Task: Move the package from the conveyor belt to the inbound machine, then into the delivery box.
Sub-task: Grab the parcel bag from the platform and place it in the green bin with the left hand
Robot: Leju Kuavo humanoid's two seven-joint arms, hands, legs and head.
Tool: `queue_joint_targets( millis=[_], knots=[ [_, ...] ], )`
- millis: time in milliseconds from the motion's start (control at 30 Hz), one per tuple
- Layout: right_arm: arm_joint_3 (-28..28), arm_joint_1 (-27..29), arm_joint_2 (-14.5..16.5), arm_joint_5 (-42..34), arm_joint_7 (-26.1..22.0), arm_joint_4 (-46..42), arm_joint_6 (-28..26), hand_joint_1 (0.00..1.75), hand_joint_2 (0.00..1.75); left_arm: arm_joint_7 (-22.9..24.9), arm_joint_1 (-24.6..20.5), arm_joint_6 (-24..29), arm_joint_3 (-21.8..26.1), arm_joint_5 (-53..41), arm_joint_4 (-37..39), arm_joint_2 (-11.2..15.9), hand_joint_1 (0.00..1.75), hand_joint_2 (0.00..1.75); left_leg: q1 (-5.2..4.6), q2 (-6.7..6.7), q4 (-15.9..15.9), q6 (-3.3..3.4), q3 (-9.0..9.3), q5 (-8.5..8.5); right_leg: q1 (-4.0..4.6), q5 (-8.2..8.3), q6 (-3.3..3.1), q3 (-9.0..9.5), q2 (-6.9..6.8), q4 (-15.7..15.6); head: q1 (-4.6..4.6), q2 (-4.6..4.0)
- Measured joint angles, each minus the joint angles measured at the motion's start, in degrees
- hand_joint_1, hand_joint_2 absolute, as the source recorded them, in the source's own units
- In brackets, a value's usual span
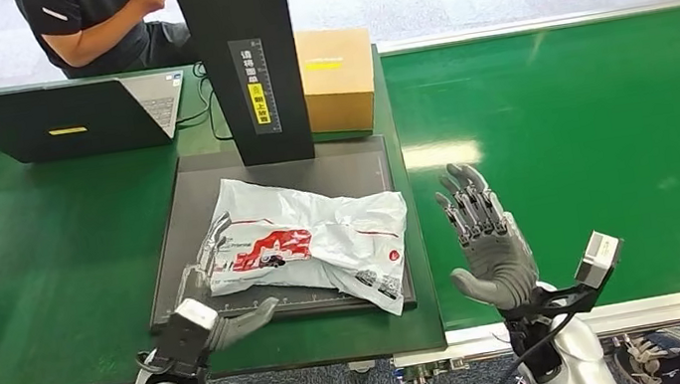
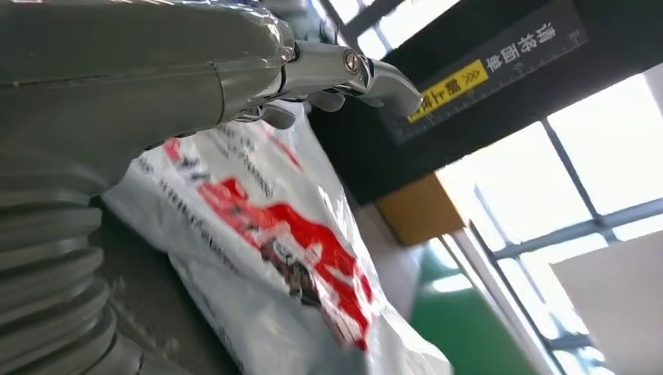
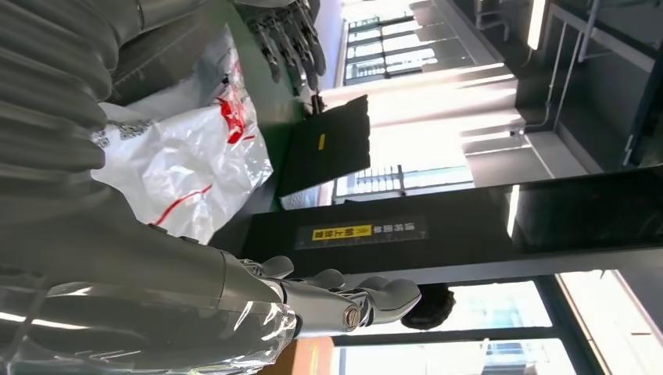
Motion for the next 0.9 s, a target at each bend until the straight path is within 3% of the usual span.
queue_joint_targets(
  millis=[133, 433, 900],
  knots=[
    [-1.1, 1.4, 1.3, 1.2, 1.1, -1.6, 0.1, 0.00, 1.75, 3.8, -2.6, 8.5, -1.6, -11.6, 1.3, 0.0, 0.00, 1.75, 0.00, 0.00, 0.0, -0.01, 0.01, 0.01, 0.00, 0.01, -0.01, 0.00, 0.00, 0.0, -0.01, 0.00],
    [-2.2, 2.3, 2.8, 3.1, 2.9, -2.3, -2.4, 0.00, 1.75, 14.4, -9.2, 18.3, -4.6, -26.7, 7.6, 0.0, 0.00, 1.75, 0.00, 0.00, 0.0, -0.02, 0.02, 0.03, 0.00, 0.03, -0.02, 0.02, 0.00, 0.0, -0.01, 0.00],
    [-4.4, 4.5, 4.2, 4.8, 2.1, -2.1, -5.2, 0.00, 1.75, 18.1, -13.2, 4.8, -5.1, -29.5, 17.7, 0.1, 0.00, 1.75, 0.00, 0.01, 0.0, -0.02, 0.01, 0.02, 0.00, 0.02, -0.02, 0.01, 0.01, 0.0, 0.00, 0.00]
  ],
)
